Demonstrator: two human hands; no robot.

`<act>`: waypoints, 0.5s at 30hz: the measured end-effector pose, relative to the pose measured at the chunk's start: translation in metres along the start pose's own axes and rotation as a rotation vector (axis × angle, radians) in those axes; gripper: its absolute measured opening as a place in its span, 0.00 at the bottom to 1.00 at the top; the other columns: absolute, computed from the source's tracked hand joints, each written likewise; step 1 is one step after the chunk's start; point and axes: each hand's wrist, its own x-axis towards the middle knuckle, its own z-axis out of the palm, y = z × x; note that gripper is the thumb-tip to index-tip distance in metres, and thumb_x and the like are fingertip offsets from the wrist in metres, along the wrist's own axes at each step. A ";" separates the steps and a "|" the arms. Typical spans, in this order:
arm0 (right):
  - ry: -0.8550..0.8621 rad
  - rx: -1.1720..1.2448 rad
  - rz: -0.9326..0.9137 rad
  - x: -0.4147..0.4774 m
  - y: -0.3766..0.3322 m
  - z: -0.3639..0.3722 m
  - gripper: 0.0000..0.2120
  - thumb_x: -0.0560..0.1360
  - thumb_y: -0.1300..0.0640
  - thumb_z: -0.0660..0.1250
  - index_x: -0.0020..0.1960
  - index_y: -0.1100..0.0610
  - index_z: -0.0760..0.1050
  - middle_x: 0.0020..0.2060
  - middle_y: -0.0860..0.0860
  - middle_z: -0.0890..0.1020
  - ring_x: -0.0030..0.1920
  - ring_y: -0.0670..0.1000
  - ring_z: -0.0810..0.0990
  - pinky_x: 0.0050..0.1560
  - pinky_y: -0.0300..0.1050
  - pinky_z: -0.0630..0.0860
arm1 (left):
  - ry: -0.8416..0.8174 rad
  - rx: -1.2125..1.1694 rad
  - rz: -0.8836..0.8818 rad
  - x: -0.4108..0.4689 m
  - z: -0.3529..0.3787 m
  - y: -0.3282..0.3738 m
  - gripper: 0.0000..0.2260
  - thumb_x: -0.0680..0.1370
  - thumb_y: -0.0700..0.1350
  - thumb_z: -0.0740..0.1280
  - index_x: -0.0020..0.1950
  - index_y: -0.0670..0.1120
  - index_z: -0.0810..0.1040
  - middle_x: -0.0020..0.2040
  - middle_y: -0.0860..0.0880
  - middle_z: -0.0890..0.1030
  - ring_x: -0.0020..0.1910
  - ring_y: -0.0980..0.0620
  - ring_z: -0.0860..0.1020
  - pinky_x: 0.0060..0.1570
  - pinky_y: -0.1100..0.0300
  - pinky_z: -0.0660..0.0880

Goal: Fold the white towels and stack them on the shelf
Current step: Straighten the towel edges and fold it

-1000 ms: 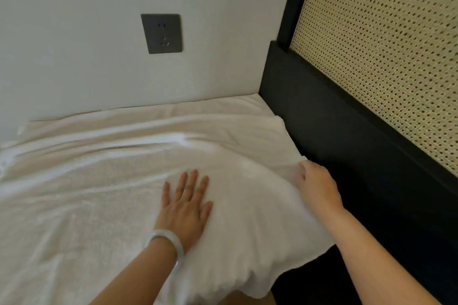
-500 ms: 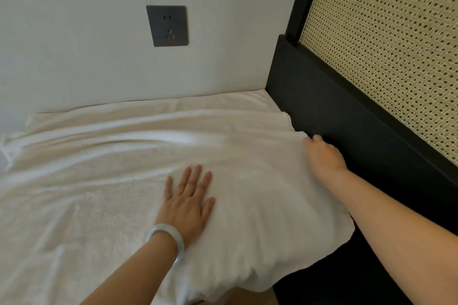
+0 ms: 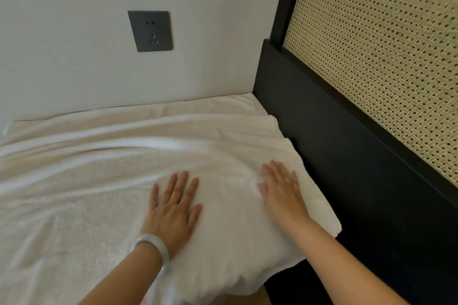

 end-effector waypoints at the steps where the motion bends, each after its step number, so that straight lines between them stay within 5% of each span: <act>1: -0.044 0.015 -0.044 -0.002 -0.010 0.005 0.28 0.85 0.47 0.47 0.81 0.54 0.44 0.81 0.51 0.43 0.80 0.50 0.39 0.76 0.53 0.33 | -0.013 -0.009 0.009 -0.001 -0.002 -0.001 0.31 0.72 0.64 0.27 0.75 0.58 0.29 0.76 0.55 0.29 0.74 0.53 0.28 0.74 0.48 0.31; 3: -0.110 0.035 -0.075 0.001 -0.016 0.004 0.29 0.85 0.45 0.48 0.81 0.54 0.45 0.81 0.50 0.44 0.80 0.50 0.41 0.78 0.54 0.37 | -0.043 -0.020 0.026 -0.004 -0.005 -0.009 0.33 0.71 0.66 0.27 0.75 0.59 0.30 0.76 0.56 0.30 0.74 0.54 0.28 0.74 0.50 0.29; 6: 0.026 0.225 0.019 0.011 0.001 -0.017 0.21 0.85 0.49 0.52 0.70 0.59 0.70 0.71 0.54 0.72 0.72 0.57 0.68 0.69 0.50 0.63 | -0.005 -0.077 -0.084 -0.016 -0.008 -0.027 0.34 0.70 0.67 0.29 0.76 0.58 0.34 0.77 0.55 0.32 0.75 0.54 0.30 0.75 0.49 0.32; 8: 0.092 0.117 0.132 0.011 0.014 -0.021 0.19 0.84 0.50 0.51 0.62 0.62 0.73 0.62 0.57 0.77 0.65 0.59 0.73 0.61 0.48 0.66 | -0.001 -0.061 -0.177 -0.024 -0.010 -0.038 0.35 0.70 0.67 0.27 0.76 0.58 0.33 0.77 0.54 0.32 0.76 0.53 0.30 0.75 0.46 0.33; 12: -0.059 -0.003 0.168 0.017 0.027 0.003 0.32 0.85 0.45 0.45 0.80 0.63 0.41 0.80 0.58 0.44 0.80 0.55 0.41 0.78 0.48 0.39 | -0.048 -0.027 -0.214 -0.021 -0.011 -0.047 0.34 0.69 0.67 0.25 0.74 0.59 0.28 0.75 0.54 0.28 0.75 0.52 0.30 0.74 0.43 0.34; 15: -0.082 0.086 0.074 0.048 0.031 -0.006 0.32 0.85 0.45 0.46 0.80 0.58 0.37 0.80 0.52 0.37 0.79 0.49 0.35 0.77 0.45 0.34 | -0.055 -0.024 -0.235 -0.012 -0.011 -0.048 0.32 0.71 0.68 0.26 0.73 0.59 0.25 0.75 0.54 0.27 0.76 0.51 0.30 0.74 0.41 0.35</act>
